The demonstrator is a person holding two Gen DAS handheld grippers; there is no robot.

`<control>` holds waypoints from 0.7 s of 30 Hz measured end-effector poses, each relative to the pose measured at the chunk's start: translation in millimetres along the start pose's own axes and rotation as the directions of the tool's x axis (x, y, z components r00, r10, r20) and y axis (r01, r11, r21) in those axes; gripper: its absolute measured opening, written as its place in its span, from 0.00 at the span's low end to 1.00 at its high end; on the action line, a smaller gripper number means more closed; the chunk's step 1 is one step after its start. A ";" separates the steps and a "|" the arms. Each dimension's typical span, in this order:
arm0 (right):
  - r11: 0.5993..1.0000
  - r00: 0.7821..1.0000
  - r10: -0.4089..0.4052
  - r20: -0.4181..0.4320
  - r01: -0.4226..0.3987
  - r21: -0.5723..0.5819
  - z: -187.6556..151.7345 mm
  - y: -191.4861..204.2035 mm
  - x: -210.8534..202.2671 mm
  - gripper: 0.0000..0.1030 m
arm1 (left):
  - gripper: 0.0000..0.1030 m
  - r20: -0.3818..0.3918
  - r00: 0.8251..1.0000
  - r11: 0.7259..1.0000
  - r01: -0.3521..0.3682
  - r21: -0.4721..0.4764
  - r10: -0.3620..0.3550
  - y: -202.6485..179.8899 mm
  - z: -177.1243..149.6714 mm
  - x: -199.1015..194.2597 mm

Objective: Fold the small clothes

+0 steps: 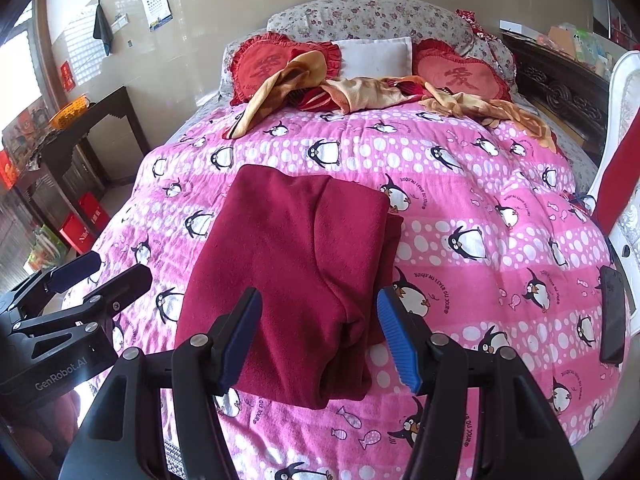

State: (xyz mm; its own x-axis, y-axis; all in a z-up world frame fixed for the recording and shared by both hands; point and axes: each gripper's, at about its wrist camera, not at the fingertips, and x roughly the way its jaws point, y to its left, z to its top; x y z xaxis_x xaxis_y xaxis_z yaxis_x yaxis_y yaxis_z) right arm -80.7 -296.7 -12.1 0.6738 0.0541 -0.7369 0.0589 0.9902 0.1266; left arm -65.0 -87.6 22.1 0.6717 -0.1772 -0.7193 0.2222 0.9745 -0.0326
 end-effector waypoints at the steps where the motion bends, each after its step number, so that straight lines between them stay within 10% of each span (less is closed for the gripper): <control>1: 1.000 1.000 0.001 -0.002 -0.001 0.001 -0.6 0.1 0.9 0.43 | 0.78 0.001 1.000 1.000 0.000 0.002 0.000 0.1 0.3 0.3; 21: 1.000 0.999 0.006 -0.038 -0.006 0.005 0.4 4.0 20.8 0.43 | 0.78 -0.025 1.000 1.000 -0.012 -0.015 0.012 5.2 0.9 17.7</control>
State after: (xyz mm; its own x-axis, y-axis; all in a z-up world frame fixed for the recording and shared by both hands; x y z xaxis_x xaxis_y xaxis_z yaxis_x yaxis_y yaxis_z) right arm -66.1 -291.6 -26.6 0.6456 0.0648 -0.7609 0.0589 0.9892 0.1342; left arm -51.3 -85.8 9.8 0.6565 -0.1622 -0.7367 0.2037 0.9784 -0.0339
